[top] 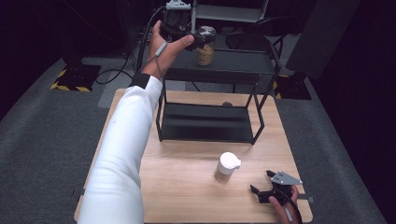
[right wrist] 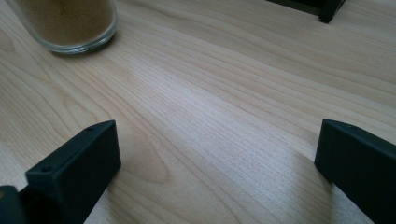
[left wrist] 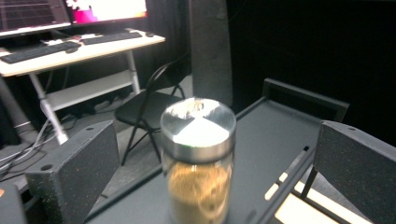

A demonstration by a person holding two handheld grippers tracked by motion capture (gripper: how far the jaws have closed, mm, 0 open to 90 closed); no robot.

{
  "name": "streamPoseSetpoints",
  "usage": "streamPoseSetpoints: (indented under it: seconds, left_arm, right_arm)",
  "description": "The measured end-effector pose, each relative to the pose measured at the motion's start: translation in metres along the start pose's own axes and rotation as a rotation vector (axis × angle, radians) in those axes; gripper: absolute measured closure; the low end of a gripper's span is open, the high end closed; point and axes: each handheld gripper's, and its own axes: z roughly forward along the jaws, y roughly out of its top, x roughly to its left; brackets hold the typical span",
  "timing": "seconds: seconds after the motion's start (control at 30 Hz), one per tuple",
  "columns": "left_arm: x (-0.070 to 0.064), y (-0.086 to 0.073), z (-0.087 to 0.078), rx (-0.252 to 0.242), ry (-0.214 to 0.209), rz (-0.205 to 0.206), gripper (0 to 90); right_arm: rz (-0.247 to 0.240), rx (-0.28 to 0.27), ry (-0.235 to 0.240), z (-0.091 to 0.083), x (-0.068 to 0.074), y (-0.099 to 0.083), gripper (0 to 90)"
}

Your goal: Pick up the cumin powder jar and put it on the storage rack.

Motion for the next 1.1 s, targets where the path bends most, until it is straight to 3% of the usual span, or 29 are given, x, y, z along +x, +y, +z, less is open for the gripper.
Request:
streamPoseSetpoints:
  seconds: [0.03,0.1,0.17,0.33,0.47,0.87,1.1]
  left_arm:
    - [-0.001,0.001,-0.003,0.02,-0.006,0.001,0.2]
    - [-0.008,-0.009,-0.01,0.001,0.0,0.013,0.3]
    - [-0.011,-0.013,-0.015,0.014,-0.009,0.029,0.3]
    - [-0.019,-0.023,-0.027,0.022,0.002,0.008,0.3]
    - [-0.027,-0.031,-0.034,0.032,-0.004,0.025,0.3]
    - [-0.046,-0.055,-0.049,0.065,-0.055,0.048,0.3]
    - [-0.056,-0.079,-0.056,0.082,-0.085,0.057,0.3]
  right_arm:
    - [0.0,0.0,0.0,0.0,0.0,0.0,0.1]
    - [-0.001,0.0,-0.001,0.0,0.0,0.0,0.1]
    - [0.0,0.0,0.0,0.0,0.0,0.0,0.1]
    - [0.0,0.0,0.0,0.0,0.0,0.0,0.1]
    - [0.0,0.0,0.0,0.0,0.0,0.0,0.1]
    - [0.001,0.0,-0.002,0.0,0.001,0.0,0.1]
    - [0.001,0.0,-0.002,0.0,0.001,0.0,0.1]
